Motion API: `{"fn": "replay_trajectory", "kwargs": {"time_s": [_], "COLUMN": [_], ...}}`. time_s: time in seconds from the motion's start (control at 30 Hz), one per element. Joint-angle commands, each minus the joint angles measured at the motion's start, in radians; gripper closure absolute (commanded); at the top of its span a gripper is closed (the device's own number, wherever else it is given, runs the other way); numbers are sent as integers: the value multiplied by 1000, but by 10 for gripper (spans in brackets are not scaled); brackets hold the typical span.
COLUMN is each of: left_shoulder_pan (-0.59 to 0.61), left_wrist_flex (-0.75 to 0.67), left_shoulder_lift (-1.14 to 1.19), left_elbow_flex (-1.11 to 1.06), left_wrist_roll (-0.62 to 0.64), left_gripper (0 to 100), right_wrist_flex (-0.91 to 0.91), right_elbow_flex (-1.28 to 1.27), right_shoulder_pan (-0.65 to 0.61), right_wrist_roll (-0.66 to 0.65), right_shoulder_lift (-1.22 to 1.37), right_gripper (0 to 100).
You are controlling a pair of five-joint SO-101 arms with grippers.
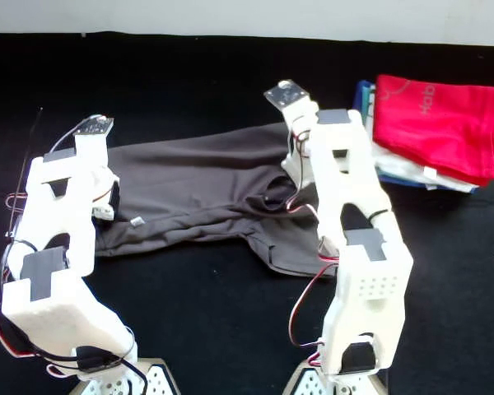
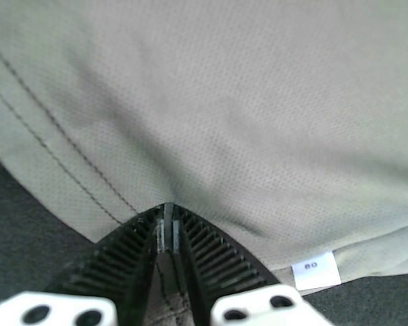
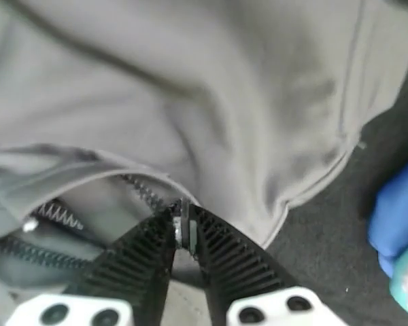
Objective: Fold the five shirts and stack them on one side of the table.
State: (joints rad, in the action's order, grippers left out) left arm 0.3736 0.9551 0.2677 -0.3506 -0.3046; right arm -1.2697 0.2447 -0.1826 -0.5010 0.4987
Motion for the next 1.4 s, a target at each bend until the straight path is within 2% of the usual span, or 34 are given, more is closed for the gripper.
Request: {"fn": "replay_trajectory", "kwargs": {"time_s": [0.0, 0.2, 0.43, 0.83, 1.03, 1.2, 1.27, 1.37], "left_shoulder_pan": [-8, -8, -8, -8, -8, -8, -8, -8], "left_wrist_flex": [-43, -43, -43, -43, -43, -43, -43, -43], "left_shoulder_lift": [-4, -4, -4, -4, -4, -4, -4, -4], "left_elbow_flex": [2, 2, 2, 2, 2, 2, 2, 2], "left_wrist_roll": [5, 5, 5, 5, 5, 5, 5, 5], "left_gripper": [990, 990, 990, 990, 990, 990, 990, 990], "right_wrist_flex": [-107, -361, -489, -469, -467, -312, -240, -134], "right_elbow_flex": [33, 107, 99, -110, -140, -133, -133, -125], "right_shoulder_pan": [1, -1, -1, -111, -117, -116, -107, -99], "right_wrist_roll": [-17, -20, -21, -21, -44, -41, 2, 31], "right_shoulder_lift": [-12, -13, -13, -38, -282, -403, -377, -294], "right_gripper": [993, 993, 993, 993, 993, 990, 953, 834]}}
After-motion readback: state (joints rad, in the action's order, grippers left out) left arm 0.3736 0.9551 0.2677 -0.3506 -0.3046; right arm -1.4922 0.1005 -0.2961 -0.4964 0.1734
